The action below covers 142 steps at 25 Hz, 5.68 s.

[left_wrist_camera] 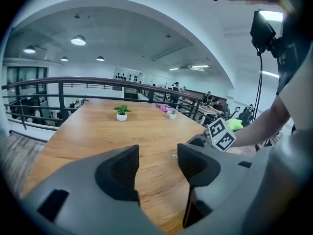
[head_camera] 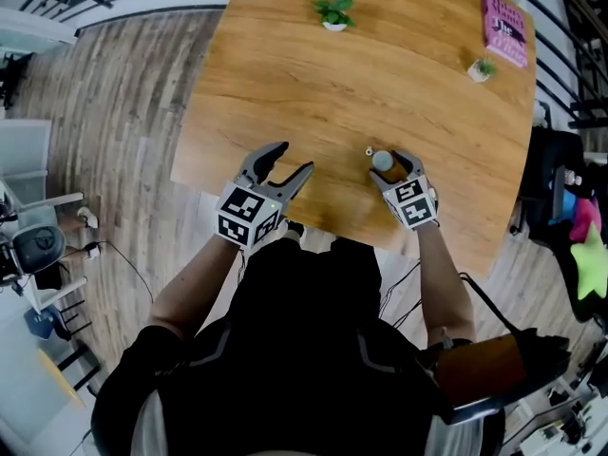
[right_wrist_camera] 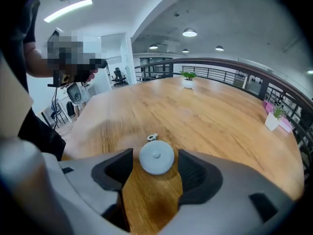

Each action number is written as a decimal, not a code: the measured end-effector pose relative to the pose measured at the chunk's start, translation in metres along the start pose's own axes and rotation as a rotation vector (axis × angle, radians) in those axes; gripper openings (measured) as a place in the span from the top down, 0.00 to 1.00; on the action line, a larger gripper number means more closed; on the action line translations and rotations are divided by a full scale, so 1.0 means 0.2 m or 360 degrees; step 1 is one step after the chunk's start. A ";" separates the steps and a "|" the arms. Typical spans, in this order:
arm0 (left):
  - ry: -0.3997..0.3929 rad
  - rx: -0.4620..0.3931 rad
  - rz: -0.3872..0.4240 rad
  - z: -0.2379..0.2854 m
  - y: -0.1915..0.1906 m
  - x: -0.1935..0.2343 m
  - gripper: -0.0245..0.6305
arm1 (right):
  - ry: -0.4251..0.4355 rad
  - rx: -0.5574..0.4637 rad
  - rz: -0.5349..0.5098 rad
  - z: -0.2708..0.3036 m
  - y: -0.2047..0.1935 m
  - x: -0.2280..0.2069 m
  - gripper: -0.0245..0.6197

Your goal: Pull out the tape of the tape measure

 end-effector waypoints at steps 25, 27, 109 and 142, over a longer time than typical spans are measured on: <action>-0.0207 -0.0205 0.0267 -0.02 0.28 -0.11 0.57 | -0.0053 -0.0198 0.0121 -0.47 0.40 -0.11 0.62; -0.0245 -0.0235 0.0288 -0.01 0.33 -0.15 0.57 | -0.0040 -0.0248 0.0128 -0.59 0.48 -0.12 0.62; -0.0674 -0.0101 0.0474 -0.27 0.79 -0.27 0.84 | 0.0064 -0.0506 0.0046 -1.39 0.71 -0.22 0.62; -0.0354 -0.0058 0.0399 -0.41 0.77 -0.02 0.84 | -0.0009 -0.0438 0.0077 -1.36 0.64 -0.24 0.62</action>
Point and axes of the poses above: the fingertips, and each gripper's own axes: z forward along the fingers, x to its left, y out of its top, the point moved 10 cm from there along -z, backward along the fingers, and after that the axes turned 14 degrees about -z, right-handed, at the moved point
